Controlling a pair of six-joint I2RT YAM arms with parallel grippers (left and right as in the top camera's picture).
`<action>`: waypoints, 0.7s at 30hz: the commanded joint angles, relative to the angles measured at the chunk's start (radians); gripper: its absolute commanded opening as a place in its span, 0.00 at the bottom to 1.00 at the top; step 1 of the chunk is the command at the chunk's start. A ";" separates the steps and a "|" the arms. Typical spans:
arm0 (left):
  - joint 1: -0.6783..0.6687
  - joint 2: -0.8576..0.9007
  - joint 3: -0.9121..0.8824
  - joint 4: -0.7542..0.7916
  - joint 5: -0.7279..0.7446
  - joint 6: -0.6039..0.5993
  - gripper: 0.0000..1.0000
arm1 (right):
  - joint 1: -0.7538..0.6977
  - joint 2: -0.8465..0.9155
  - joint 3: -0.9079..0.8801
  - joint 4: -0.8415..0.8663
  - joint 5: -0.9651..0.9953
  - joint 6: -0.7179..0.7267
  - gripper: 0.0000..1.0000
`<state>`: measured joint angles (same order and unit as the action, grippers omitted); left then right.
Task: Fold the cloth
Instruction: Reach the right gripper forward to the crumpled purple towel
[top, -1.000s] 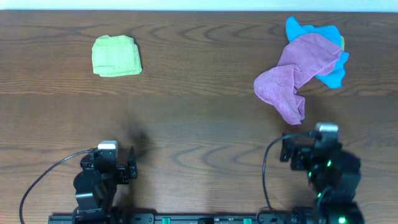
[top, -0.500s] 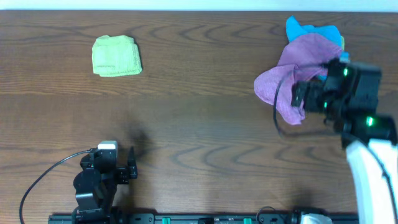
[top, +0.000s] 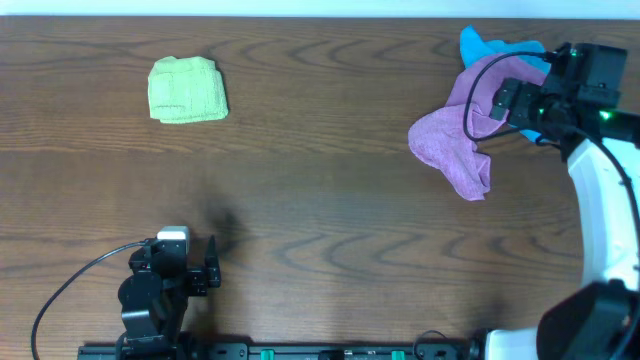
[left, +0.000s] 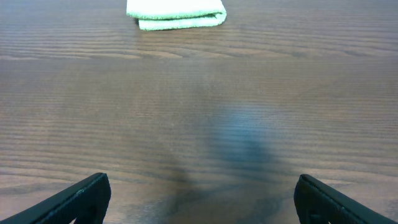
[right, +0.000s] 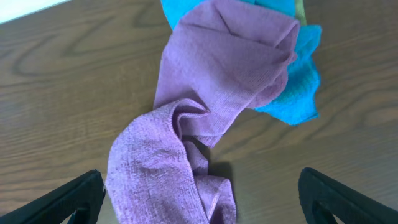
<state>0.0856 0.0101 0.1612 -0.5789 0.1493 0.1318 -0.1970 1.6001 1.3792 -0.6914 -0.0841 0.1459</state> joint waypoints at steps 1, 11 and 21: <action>-0.001 -0.006 -0.008 0.001 -0.003 0.006 0.95 | -0.007 0.039 0.019 0.009 0.005 0.022 0.99; -0.001 -0.006 -0.008 0.001 -0.003 0.006 0.95 | -0.008 0.122 0.019 0.054 0.028 0.022 0.99; -0.001 -0.006 -0.008 0.001 -0.003 0.006 0.96 | -0.062 0.254 0.019 0.230 0.024 0.226 0.98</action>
<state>0.0856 0.0101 0.1612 -0.5789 0.1497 0.1314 -0.2298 1.8240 1.3796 -0.4717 -0.0704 0.2790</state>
